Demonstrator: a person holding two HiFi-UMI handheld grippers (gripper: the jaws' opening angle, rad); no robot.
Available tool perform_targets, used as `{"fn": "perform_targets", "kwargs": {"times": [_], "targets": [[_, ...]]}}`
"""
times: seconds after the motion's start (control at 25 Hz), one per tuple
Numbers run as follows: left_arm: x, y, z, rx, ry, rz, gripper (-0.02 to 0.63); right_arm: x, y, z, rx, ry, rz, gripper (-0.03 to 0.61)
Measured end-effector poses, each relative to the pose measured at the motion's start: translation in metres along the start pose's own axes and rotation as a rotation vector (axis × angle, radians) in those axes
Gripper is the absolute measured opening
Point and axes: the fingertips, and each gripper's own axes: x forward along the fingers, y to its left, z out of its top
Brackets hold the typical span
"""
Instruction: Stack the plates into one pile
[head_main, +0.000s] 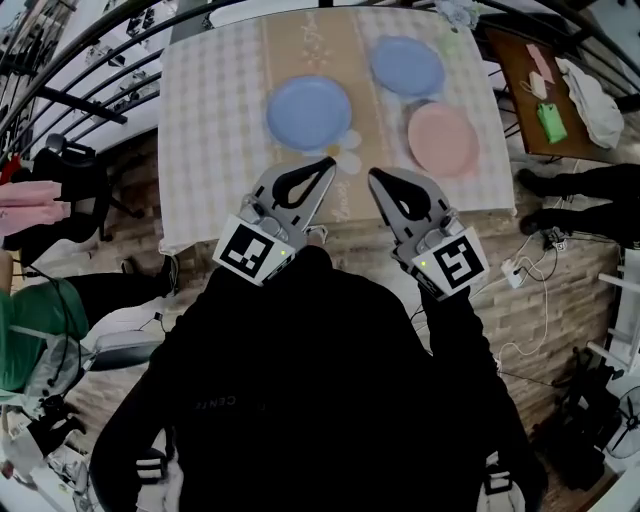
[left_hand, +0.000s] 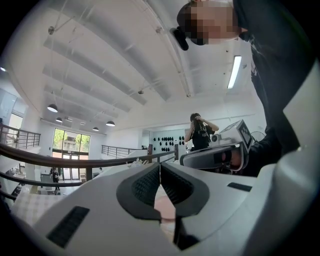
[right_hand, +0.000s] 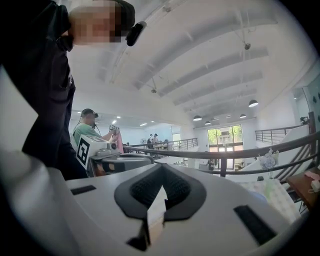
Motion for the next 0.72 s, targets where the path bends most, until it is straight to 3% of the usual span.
{"fn": "perform_targets", "kwargs": {"times": [0.44, 0.72], "targets": [[0.069, 0.095, -0.008, -0.037, 0.034, -0.045, 0.021, 0.079, -0.095, 0.002, 0.036, 0.055, -0.059, 0.005], [0.1, 0.116, -0.012, -0.053, 0.044, -0.048, 0.021, 0.092, -0.135, -0.008, 0.055, 0.076, -0.05, 0.006]]}}
